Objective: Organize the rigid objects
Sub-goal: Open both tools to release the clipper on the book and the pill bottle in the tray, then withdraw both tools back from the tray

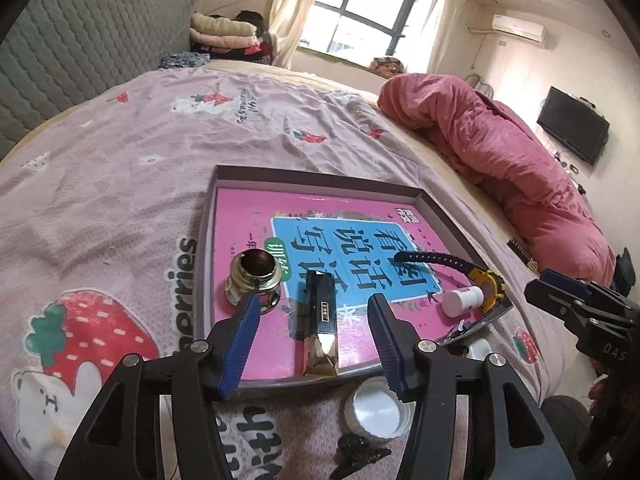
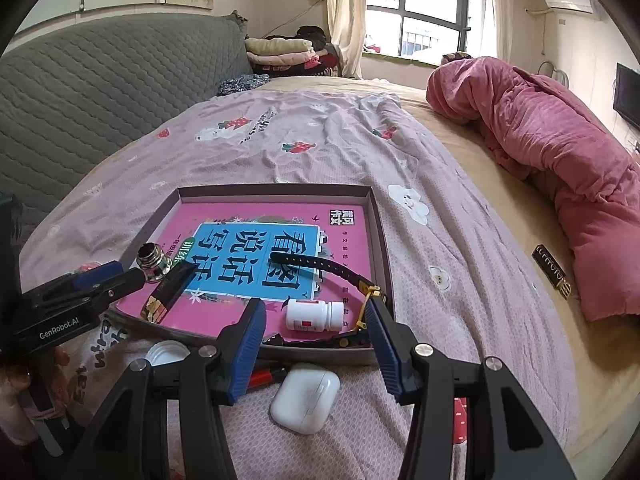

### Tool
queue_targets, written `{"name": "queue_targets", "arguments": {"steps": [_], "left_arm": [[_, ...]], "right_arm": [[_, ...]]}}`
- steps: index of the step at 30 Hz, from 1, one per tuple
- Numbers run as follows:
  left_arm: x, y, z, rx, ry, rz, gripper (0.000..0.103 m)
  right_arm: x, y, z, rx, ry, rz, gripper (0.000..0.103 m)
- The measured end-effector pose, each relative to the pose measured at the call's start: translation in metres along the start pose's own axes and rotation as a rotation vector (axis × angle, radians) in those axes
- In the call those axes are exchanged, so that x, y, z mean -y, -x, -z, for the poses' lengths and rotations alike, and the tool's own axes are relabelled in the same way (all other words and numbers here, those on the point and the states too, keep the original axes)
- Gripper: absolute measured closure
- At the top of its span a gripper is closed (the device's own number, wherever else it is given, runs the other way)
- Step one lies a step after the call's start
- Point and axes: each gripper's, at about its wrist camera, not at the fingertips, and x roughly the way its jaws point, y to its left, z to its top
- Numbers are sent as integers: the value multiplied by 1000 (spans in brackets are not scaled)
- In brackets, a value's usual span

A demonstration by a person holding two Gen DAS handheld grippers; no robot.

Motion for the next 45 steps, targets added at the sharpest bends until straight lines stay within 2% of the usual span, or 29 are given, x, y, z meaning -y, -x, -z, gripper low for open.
{"name": "queue_targets", "arguments": {"steps": [2,16,24,30,34,45], "left_arm": [[-1,4,0,10,12,-12,41],[5,31,3,49,21,-50,36],[2,51,5,83,36,-113,32],[4,66,10,86,37,-101,29],[10,73,12,90,16,-104,29],[23,83,23,54,-14,-101,28]], "right_arm": [[-1,4,0,6,7,-3,51],[-2,25,-3,40,1,-16,51],[-5,33,-2,55,9,-31,51],[-5,36,0,63,-16,-38,51],[-5,39,1,69,-22,-38,44],[1,42,8,68,-42,-66,43]]}}
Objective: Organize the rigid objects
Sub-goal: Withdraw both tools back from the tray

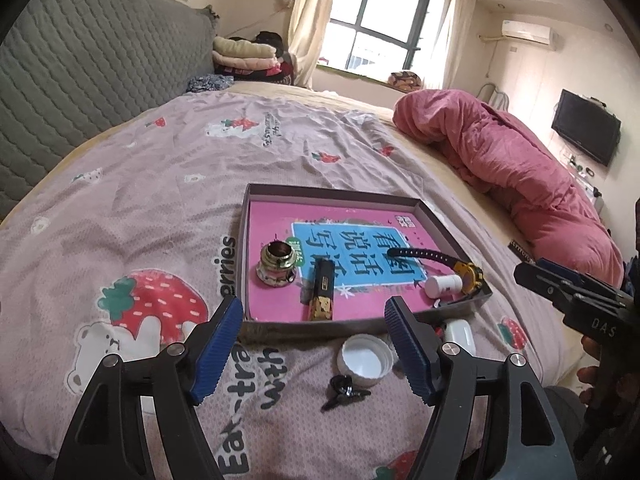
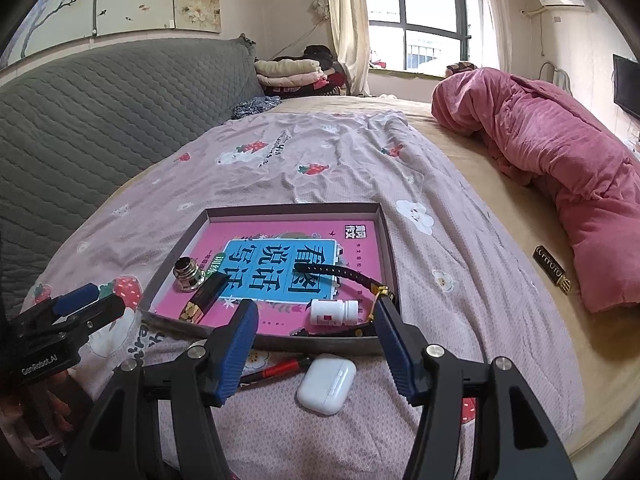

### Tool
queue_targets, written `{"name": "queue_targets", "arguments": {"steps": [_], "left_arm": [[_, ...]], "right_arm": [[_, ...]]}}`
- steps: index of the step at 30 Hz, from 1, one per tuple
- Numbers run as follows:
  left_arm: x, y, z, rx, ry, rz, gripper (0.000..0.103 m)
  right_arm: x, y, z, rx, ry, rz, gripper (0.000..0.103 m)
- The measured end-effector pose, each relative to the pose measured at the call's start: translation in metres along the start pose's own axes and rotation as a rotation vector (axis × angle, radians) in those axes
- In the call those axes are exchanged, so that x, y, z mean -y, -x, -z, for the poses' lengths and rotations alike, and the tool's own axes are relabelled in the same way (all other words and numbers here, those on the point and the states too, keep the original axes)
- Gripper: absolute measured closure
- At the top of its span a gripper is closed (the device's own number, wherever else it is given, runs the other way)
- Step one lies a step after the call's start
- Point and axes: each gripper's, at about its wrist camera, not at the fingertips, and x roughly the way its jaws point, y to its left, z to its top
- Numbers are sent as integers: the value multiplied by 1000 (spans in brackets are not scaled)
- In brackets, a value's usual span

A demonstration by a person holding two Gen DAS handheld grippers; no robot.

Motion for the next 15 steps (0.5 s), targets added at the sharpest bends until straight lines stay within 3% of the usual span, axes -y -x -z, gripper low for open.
{"name": "queue_targets", "arguments": {"steps": [15], "left_arm": [[10,6,15,-55,-34,0,28]], "right_arm": [[8,4,7,-1,-25,-22,43]]}}
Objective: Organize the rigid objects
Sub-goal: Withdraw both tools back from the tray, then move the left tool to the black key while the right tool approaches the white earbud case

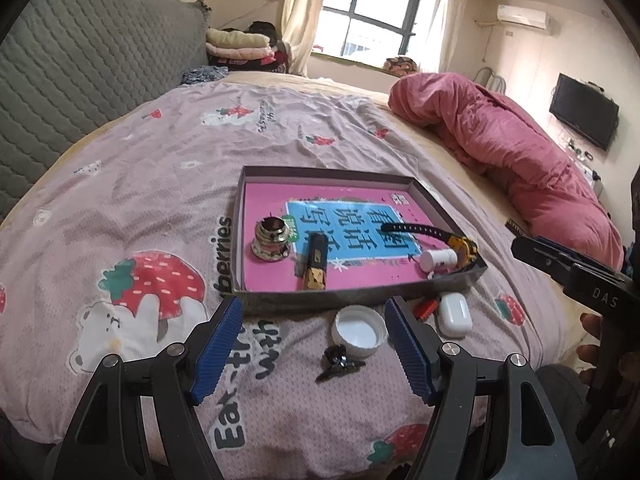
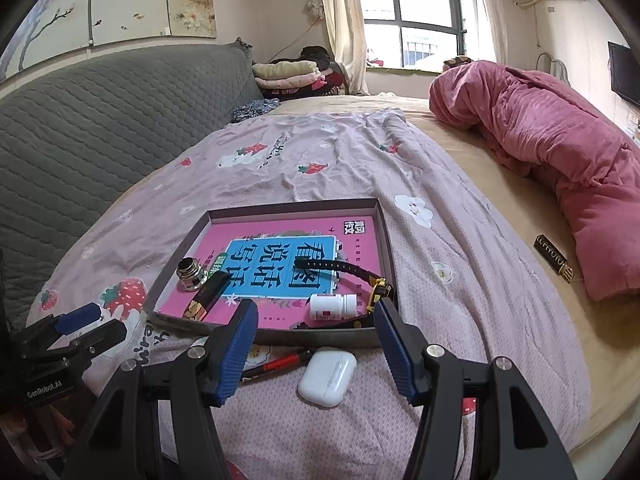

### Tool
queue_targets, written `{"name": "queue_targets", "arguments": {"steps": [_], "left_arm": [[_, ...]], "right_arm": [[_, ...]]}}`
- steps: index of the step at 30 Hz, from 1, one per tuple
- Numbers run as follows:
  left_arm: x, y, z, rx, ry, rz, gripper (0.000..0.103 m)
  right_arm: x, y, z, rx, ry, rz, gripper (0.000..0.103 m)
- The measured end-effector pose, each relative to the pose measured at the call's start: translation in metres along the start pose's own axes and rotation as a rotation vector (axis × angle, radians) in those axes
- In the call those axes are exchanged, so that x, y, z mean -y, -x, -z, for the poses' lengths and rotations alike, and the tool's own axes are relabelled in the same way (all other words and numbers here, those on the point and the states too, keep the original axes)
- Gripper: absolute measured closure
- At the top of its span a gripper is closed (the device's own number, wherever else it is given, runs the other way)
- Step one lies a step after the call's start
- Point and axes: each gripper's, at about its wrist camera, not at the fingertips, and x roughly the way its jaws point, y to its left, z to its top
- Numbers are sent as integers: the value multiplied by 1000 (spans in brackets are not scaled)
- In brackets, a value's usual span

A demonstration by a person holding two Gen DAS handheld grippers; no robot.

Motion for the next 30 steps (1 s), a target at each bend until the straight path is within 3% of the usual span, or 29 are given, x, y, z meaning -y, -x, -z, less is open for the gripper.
{"name": "queue_targets", "arguments": {"steps": [30], "left_arm": [[26,-31,34,-217,-54,38,28]], "right_arm": [[-29,-13,43,-128,81,-65,43]]}}
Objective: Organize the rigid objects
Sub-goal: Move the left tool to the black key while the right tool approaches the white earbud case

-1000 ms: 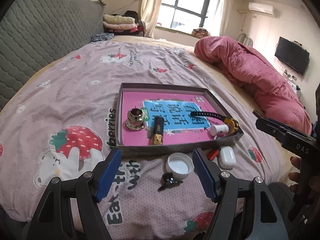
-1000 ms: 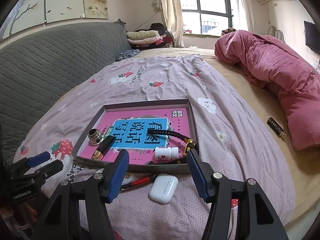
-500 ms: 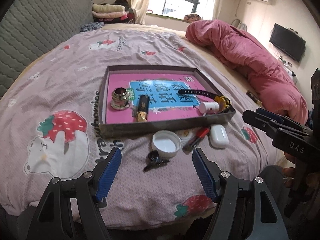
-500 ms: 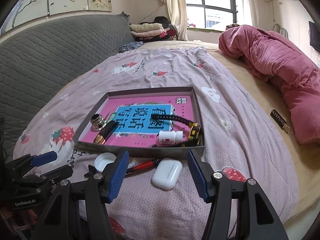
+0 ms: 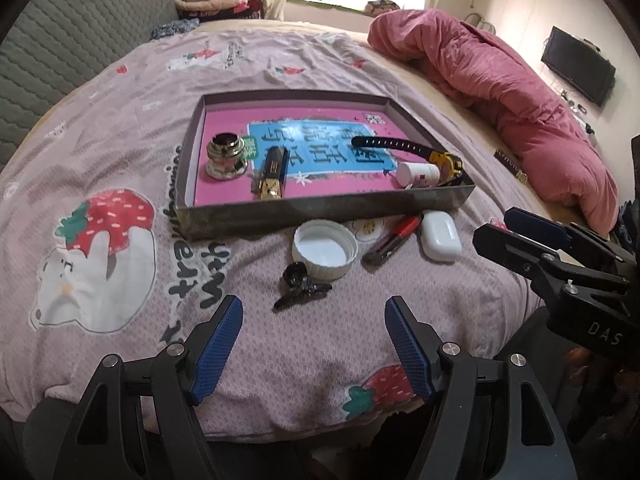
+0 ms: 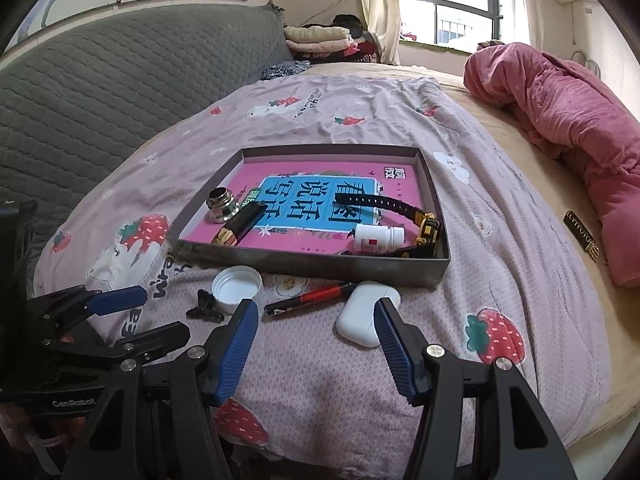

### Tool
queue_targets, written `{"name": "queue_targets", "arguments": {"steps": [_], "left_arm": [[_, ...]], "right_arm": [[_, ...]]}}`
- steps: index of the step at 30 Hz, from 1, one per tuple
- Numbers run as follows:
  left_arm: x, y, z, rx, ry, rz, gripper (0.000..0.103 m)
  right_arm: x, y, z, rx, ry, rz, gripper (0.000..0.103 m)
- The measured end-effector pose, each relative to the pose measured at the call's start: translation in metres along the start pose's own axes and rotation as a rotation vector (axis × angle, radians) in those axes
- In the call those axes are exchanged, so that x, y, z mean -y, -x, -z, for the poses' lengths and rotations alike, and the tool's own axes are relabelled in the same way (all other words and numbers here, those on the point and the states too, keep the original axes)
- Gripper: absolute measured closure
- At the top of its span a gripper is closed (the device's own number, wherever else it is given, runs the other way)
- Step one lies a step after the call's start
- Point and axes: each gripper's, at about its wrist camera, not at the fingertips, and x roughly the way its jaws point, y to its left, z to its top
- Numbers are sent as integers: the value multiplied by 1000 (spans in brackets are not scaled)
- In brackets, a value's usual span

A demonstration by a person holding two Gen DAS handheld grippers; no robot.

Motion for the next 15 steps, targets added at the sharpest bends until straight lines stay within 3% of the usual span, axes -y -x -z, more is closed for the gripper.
{"name": "queue_targets", "arguments": {"steps": [15], "left_arm": [[-2,-22,3,-61,32,-1,28]], "right_arm": [[8,-19,10,-52,-25,6,43]]}}
